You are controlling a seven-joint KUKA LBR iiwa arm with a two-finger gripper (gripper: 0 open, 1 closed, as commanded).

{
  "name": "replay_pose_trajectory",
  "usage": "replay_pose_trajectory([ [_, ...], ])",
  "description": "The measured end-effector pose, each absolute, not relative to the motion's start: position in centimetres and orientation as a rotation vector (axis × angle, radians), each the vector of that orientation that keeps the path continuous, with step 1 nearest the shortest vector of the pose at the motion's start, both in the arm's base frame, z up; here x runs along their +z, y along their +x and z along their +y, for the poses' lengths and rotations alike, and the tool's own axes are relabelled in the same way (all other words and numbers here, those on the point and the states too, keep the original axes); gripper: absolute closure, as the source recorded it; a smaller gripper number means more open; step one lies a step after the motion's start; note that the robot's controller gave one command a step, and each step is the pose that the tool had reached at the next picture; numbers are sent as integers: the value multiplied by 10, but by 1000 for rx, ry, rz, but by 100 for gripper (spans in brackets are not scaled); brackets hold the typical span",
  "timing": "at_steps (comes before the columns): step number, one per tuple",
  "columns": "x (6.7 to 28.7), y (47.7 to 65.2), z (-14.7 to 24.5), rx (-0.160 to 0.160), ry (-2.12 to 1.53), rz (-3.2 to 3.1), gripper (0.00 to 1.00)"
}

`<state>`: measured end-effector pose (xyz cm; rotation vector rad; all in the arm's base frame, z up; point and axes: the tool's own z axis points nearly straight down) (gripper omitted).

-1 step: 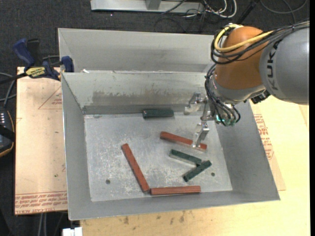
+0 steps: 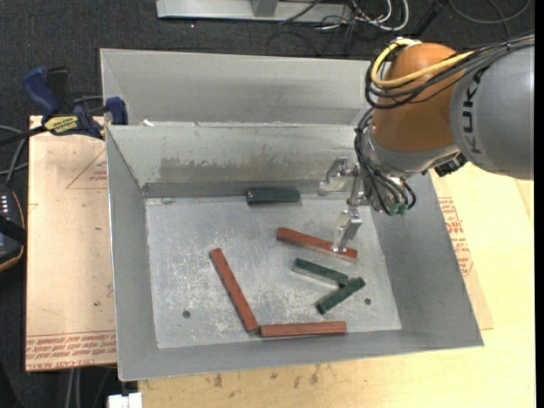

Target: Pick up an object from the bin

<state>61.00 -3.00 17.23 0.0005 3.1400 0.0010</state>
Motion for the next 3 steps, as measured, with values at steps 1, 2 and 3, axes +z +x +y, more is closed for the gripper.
replay_pose_trajectory([
  [1,84,572,-27,1,54,3120,100],
  [2,84,572,-27,1,53,3120,100],
  [3,244,569,-38,0,-29,3133,100],
])
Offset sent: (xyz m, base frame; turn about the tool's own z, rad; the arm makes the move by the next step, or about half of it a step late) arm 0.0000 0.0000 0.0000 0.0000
